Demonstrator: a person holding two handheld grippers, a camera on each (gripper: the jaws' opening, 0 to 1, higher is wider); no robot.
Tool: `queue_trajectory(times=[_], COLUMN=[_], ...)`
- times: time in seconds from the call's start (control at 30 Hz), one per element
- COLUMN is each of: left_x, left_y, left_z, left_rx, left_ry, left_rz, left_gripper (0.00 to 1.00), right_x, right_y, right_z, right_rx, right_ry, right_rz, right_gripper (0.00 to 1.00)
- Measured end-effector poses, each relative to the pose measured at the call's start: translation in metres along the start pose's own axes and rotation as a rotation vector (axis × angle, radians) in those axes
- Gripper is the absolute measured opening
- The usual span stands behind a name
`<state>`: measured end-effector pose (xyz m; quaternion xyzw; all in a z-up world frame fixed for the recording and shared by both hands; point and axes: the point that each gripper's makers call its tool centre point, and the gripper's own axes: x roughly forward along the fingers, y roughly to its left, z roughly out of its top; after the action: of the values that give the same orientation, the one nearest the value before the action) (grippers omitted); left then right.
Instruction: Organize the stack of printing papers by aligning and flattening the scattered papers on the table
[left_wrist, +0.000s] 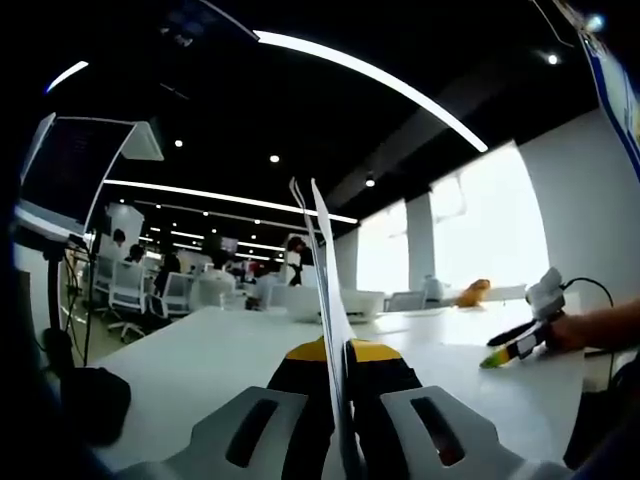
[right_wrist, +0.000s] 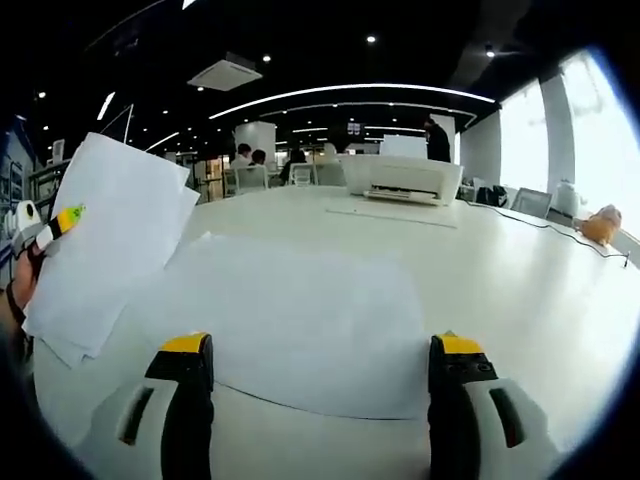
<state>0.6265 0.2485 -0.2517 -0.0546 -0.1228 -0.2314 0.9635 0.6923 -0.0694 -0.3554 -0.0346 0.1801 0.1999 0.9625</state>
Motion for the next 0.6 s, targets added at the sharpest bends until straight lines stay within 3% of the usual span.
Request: queue_trajectory(times=[0.6], left_x=[0.0000], left_y=[-0.0005], left_z=[-0.0004], left_rx=[0.002], left_ry=[0.004], left_rz=[0.000], left_gripper=[0.08], right_x=[0.0066], right_y=[0.0062], right_z=[0.0025], right_rx=[-0.025], right_ry=[-0.007], right_rz=[0.074], right_gripper=[0.56])
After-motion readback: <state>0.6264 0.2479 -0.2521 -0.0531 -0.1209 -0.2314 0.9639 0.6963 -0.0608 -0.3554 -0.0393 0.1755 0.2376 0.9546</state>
